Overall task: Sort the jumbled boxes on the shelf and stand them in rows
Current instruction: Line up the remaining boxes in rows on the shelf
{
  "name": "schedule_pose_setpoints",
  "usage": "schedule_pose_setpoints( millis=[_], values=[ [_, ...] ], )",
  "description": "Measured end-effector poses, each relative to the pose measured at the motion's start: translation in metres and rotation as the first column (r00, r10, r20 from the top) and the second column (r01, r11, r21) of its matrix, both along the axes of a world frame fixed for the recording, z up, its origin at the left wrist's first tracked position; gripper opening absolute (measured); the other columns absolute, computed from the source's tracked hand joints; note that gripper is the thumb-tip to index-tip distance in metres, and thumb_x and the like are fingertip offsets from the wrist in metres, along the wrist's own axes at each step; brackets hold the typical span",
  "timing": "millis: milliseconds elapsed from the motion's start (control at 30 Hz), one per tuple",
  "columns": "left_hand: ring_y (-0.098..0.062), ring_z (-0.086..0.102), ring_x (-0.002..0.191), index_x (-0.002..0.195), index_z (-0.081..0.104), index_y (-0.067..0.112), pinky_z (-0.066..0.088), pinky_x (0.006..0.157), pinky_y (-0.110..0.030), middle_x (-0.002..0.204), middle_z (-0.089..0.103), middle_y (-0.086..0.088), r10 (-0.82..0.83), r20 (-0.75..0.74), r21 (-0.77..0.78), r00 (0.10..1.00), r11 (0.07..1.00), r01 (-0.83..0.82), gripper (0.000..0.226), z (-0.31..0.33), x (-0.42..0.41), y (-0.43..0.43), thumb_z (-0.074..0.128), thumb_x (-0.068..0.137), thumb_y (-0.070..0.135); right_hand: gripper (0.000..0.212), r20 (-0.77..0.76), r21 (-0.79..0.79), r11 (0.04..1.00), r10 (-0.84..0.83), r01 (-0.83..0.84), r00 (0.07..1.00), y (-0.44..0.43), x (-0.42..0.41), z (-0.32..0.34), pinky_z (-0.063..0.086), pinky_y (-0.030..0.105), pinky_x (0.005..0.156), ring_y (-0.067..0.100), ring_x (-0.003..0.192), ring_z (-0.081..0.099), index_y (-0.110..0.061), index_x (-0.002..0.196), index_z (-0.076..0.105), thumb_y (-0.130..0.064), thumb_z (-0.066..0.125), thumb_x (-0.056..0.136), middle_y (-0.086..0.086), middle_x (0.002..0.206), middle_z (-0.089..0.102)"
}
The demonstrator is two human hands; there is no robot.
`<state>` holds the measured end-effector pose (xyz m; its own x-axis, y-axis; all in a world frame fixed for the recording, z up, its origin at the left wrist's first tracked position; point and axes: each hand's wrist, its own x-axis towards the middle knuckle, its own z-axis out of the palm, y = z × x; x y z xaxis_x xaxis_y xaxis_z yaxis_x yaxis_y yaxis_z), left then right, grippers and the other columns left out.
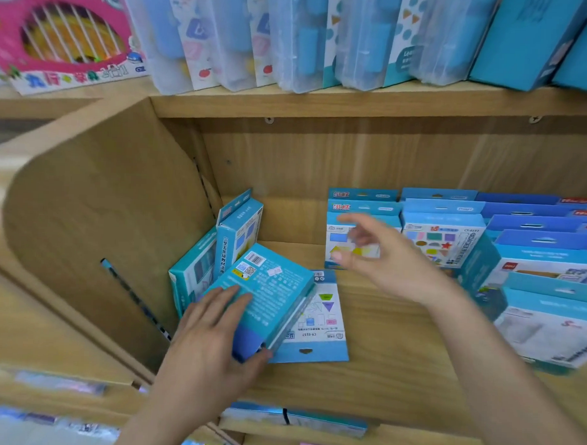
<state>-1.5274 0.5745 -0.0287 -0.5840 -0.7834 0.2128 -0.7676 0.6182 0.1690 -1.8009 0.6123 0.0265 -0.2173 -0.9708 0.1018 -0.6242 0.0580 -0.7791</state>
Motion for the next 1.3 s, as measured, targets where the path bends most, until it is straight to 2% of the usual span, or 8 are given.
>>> schedule_pose_setpoints(
  millis=[100,367,533,767,867,933,1033,1300],
  values=[
    [-0.03,0.035,0.136,0.136,0.043,0.023,0.038,0.103,-0.055,0.145,0.042,0.0,0.04,0.031,0.014,0.999,0.999,-0.04,0.084,-0.009,0.001,0.005,0.044,0.068,0.073,0.07,0.198,0.079,0.99,0.102,-0.119,0.975,0.013,0.032,-0.034,0.048,0.025,0.094,0.0,0.125,0.042,-0.043,0.135,0.039,-0.052,0.069,0.074,-0.015,0.136,0.045],
    [-0.033,0.06,0.113,0.117,0.066,0.006,0.056,0.076,-0.045,0.121,0.065,-0.006,-0.154,-0.023,-0.193,0.988,0.97,0.147,0.063,-0.009,0.009,0.0,0.081,0.056,-0.002,0.08,-0.131,0.076,0.991,0.121,-0.112,0.984,0.012,0.071,-0.061,0.019,0.025,0.113,0.012,0.14,0.019,-0.034,0.147,0.024,-0.044,0.069,0.082,-0.006,0.152,0.021],
    [-0.028,0.058,0.117,0.111,0.068,0.003,0.038,0.103,-0.028,0.116,0.067,-0.005,-0.258,-0.249,-0.355,0.934,0.921,0.159,0.043,-0.004,0.008,-0.004,0.037,0.081,-0.001,0.078,-0.186,0.083,0.994,0.087,-0.073,0.979,0.01,0.073,-0.058,0.017,0.033,0.117,0.016,0.144,0.009,-0.036,0.147,0.022,-0.053,0.062,0.083,-0.003,0.158,0.007],
    [-0.019,0.058,0.116,0.106,0.07,0.005,0.048,0.096,-0.033,0.109,0.069,-0.002,-0.457,-0.339,-0.549,0.822,0.806,0.222,0.02,0.048,-0.044,-0.006,0.059,0.089,0.005,0.046,-0.005,-0.262,0.962,-0.087,0.083,0.996,0.017,0.074,-0.054,0.049,0.041,0.089,0.009,0.102,0.059,-0.033,0.115,0.058,-0.033,0.075,0.072,-0.014,0.111,0.064],
    [-0.009,0.051,0.118,0.121,0.06,0.014,0.039,0.102,-0.019,0.12,0.057,0.009,-0.301,-0.596,-0.381,0.744,0.922,0.068,0.036,0.063,-0.055,0.001,0.061,0.088,0.029,0.031,0.512,-0.218,0.931,-0.146,0.293,0.846,0.032,0.061,-0.042,0.054,0.029,0.072,0.006,0.079,0.067,-0.026,0.098,0.064,-0.019,0.08,0.073,-0.012,0.088,0.072],
    [0.003,0.05,0.117,0.126,0.052,0.027,0.041,0.097,-0.013,0.125,0.056,0.015,0.0,-0.784,0.051,0.621,0.997,0.063,0.045,0.066,-0.059,0.007,0.065,0.085,0.04,0.031,0.747,-0.136,0.927,-0.136,0.35,0.651,0.044,0.048,-0.035,0.055,0.033,0.075,0.012,0.079,0.07,-0.02,0.096,0.064,-0.019,0.076,0.068,-0.007,0.087,0.075],
    [-0.001,0.066,0.097,0.116,0.058,0.022,0.053,0.079,-0.019,0.105,0.072,0.006,0.34,-0.771,0.57,0.539,0.745,0.346,0.044,0.06,-0.07,0.022,0.06,0.076,0.039,0.037,0.862,-0.064,0.943,-0.112,0.327,0.494,0.059,0.038,-0.025,0.057,0.039,0.077,0.021,0.081,0.07,-0.016,0.1,0.064,-0.022,0.07,0.064,0.004,0.093,0.075],
    [-0.016,0.071,0.078,0.1,0.066,0.018,0.055,0.066,-0.026,0.085,0.075,-0.005,0.392,-0.783,0.617,0.483,0.594,0.516,0.022,0.051,-0.088,0.04,0.061,0.078,0.019,0.041,0.835,-0.119,0.929,-0.098,0.351,0.541,0.075,0.032,-0.02,0.056,0.029,0.066,0.022,0.083,0.071,-0.012,0.109,0.064,-0.022,0.07,0.069,0.008,0.099,0.074]
  ],
)
